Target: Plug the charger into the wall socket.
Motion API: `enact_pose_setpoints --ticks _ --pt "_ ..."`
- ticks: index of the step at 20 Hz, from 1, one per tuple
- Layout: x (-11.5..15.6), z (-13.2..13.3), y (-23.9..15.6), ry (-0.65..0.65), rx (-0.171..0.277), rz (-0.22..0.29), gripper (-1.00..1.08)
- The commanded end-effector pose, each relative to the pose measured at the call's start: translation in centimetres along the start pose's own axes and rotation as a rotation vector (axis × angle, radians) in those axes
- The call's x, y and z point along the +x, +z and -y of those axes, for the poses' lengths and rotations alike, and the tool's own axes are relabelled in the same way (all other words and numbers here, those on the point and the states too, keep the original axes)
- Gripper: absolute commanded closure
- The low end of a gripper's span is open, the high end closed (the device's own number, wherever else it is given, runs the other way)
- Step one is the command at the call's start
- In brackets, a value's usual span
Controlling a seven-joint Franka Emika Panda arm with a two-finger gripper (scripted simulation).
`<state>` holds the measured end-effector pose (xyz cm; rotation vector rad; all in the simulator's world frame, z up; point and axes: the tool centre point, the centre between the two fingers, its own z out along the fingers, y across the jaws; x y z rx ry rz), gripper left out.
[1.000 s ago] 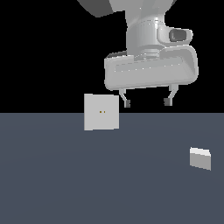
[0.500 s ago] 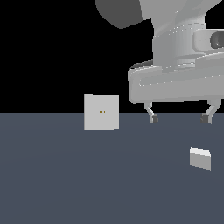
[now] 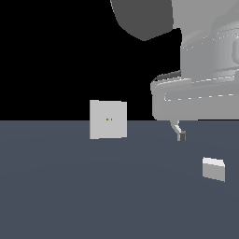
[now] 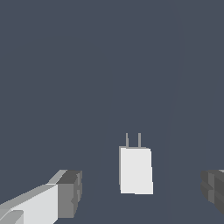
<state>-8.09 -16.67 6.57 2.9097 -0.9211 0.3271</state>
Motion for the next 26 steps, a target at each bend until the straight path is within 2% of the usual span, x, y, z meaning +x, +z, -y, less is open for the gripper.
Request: enact_pose_setpoints --ticks 1,9,18,24,25,26 --pt "-0.1 -0.3 0.2 0.014 0.000 -0.006 -0.92" --pt "-0.2 -0.4 0.7 0.016 0.000 -0.005 -0.92" --pt "-1.1 -0.4 4.3 0.018 0.001 -0.006 -0.92" --pt "-1.3 -0.4 5.2 0.019 0.001 -0.006 -0.92" --pt "-1.3 -0.4 5.2 0.019 0.001 -0.006 1.08" --pt "-1.3 -0.4 5.2 0.019 0.001 -0.006 1.08"
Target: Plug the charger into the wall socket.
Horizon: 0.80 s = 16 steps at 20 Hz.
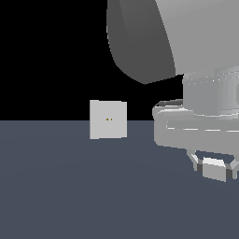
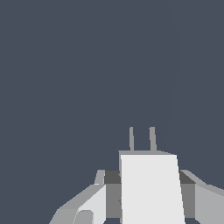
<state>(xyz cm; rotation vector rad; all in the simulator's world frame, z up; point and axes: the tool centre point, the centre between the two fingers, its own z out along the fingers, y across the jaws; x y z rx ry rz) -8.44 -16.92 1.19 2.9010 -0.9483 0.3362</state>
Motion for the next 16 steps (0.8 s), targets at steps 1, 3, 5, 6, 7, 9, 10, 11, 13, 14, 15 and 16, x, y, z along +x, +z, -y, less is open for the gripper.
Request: enact_pose_setpoints --ticks 1,3,5,6,7,9,10,11,13,14,15,16 --pt "0.0 0.0 0.0 0.000 0.000 -0.001 1.08" --pt "0.0 0.0 0.0 0.000 0.000 -0.001 1.08" --pt "0.0 0.0 0.0 0.000 0.000 -0.001 1.08" --pt "0.0 0.0 0.0 0.000 0.000 -0.001 1.08" --pt "0.0 0.0 0.0 0.000 0.000 -0.001 1.08" --pt "0.0 0.0 0.0 0.000 0.001 -0.001 1.08" --pt "0.1 0.0 0.0 -0.001 0.001 -0.001 1.08" --pt "0.1 0.1 0.0 -0.005 0.002 -0.001 1.08" --pt "0.1 0.5 -0.2 -0.021 0.005 -0.002 1.08" --pt "0.2 0.7 -0.3 -0.033 0.008 -0.002 1.08" --pt "0.2 1.0 -0.5 -0.048 0.011 -0.002 1.08" --pt "0.2 1.4 -0.7 -0.065 0.015 -0.002 1.08"
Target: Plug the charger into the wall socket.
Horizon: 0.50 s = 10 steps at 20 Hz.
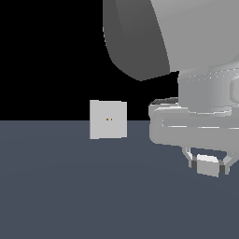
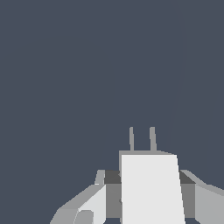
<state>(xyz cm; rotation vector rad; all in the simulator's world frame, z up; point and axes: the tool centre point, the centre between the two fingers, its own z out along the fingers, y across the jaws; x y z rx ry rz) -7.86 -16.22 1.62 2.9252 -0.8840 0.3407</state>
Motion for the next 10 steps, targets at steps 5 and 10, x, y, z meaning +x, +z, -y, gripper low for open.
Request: enact_pose_setpoints --ticks 5,10 --pt "0.3 3.1 -1.5 -0.145 0.033 -0.003 1.08" --pt "0.0 6.9 -3.5 -0.324 0.074 -0.004 1.08"
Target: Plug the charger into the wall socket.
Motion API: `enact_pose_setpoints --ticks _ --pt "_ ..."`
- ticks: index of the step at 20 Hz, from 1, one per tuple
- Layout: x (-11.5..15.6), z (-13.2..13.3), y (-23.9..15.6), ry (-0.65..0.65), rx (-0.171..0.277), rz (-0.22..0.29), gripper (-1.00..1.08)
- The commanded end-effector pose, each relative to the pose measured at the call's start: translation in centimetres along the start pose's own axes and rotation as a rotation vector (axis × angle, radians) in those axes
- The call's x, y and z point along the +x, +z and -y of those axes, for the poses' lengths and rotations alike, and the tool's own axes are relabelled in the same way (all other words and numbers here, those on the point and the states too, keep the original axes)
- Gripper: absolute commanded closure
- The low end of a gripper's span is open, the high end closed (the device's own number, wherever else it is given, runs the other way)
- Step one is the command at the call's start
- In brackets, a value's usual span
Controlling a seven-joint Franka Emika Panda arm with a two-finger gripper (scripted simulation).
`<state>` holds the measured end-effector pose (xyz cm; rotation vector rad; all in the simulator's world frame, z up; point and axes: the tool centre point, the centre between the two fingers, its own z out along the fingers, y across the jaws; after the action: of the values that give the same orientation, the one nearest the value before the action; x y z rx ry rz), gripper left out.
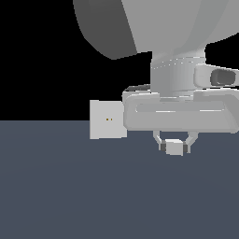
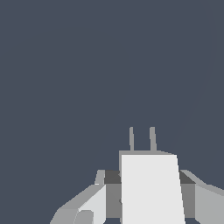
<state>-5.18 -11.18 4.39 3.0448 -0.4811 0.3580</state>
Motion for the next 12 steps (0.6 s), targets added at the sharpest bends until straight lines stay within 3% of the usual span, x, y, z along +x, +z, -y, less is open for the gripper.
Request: enact_pose_setpoints --ticks 1,7,12 --pt "0.2 2.1 -1.0 -0.099 0.022 -0.002 1.08" --pt "-0.2 7.1 -3.6 -0.334 0.077 -0.002 1.08" --pt "-1.0 9.7 -5.0 -0.461 0.108 -0.001 1.08"
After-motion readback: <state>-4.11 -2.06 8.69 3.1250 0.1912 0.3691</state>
